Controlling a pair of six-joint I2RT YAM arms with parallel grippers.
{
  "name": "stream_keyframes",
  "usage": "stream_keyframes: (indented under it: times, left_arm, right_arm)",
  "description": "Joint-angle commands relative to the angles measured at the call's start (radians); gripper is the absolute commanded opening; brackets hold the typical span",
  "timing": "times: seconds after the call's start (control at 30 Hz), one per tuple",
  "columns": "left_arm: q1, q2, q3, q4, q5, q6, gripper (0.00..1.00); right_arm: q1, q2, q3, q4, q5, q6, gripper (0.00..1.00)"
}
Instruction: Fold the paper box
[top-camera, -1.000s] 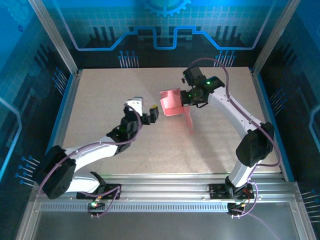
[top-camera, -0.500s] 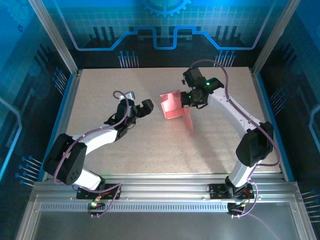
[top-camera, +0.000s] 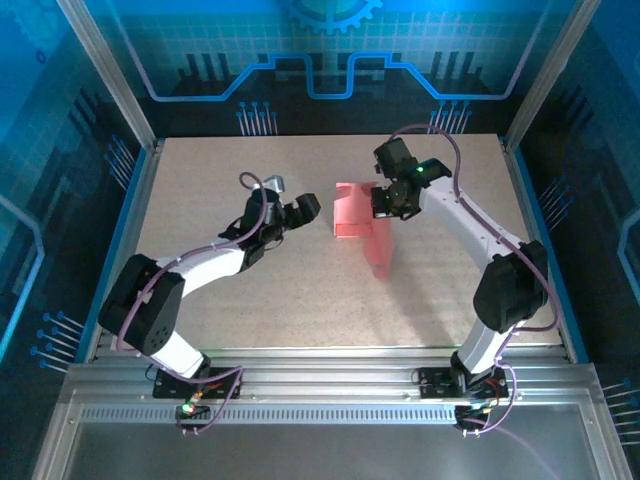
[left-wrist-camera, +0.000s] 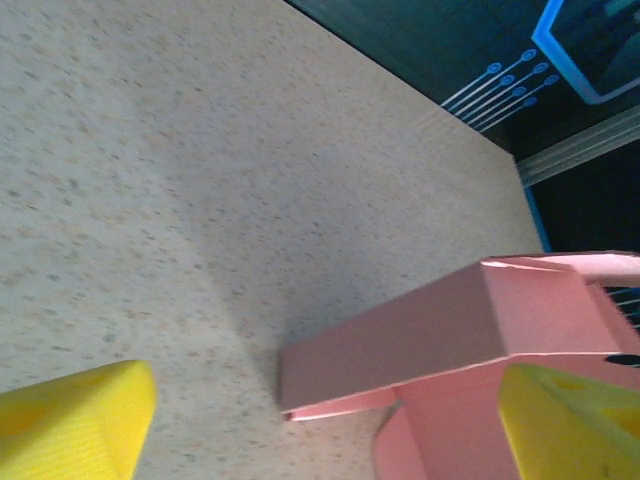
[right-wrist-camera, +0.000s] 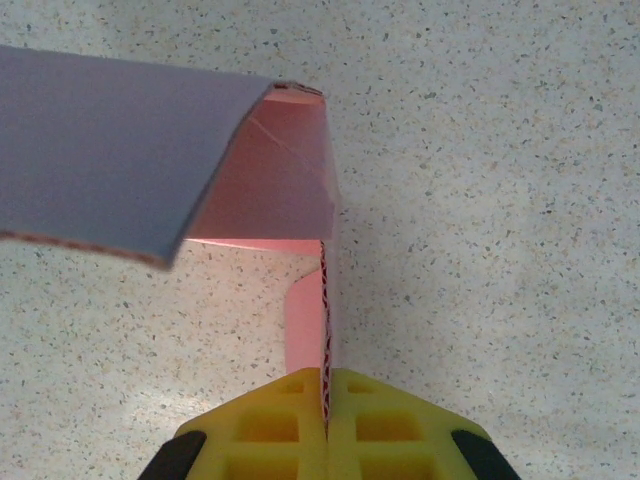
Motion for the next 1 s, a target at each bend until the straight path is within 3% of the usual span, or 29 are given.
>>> stream_keyframes:
  times: [0.0, 0.37, 0.53, 0.7, 0.87, 0.97]
  left_arm:
    - [-0.017, 0.03, 0.052, 0.039, 0.073, -0.016, 0.78]
    - [0.009, 0.078, 0.114, 0.047, 0.25, -0.041, 0.56]
    - [0.063, 0.046, 0.14, 0.027, 0.268, -0.005, 0.7]
    - [0.067, 0.104, 0.32, -0.147, 0.317, 0.223, 0.87]
    - [0.07, 0.274, 0.6, -0.424, 0.483, 0.343, 0.82]
    - [0.071, 0.334, 0.679, -0.472, 0.555, 0.378, 0.75]
  right_arm:
    - [-0.002, -0.006, -0.022, 0.008, -0.013, 0.008, 0.03]
    - [-0.002, -0.025, -0.066, 0.037, -0.037, -0.006, 0.04]
    - [-0.001, -0.022, -0.046, 0.005, -0.046, -0.051, 0.05]
    - [0.0, -0.02, -0.041, 0.003, -0.069, -0.075, 0.05]
    - [-0.002, -0.018, -0.036, 0.001, -0.106, -0.109, 0.05]
    - [-0.004, -0.014, -0.03, -0.006, -0.11, -0.137, 0.07]
